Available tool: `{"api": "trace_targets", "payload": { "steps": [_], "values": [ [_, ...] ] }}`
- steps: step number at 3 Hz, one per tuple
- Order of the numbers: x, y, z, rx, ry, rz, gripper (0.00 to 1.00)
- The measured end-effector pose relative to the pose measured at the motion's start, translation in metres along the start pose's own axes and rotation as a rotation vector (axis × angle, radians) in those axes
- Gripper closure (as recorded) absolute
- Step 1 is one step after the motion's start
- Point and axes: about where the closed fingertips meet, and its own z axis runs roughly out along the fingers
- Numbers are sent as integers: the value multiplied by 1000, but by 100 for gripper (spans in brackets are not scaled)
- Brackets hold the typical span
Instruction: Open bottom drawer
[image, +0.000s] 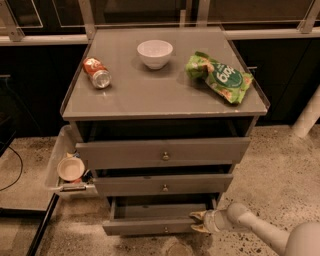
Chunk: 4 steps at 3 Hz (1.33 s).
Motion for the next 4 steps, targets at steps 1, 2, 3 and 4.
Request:
{"api": "trace_targets", "payload": {
  "steps": [1,2,3,4],
  "values": [
    [0,0,0,0,0,0,58],
    [0,5,7,-14,-4,2,35],
    [10,25,14,-35,-16,36,13],
    [8,24,11,-35,-16,36,14]
  ]
}}
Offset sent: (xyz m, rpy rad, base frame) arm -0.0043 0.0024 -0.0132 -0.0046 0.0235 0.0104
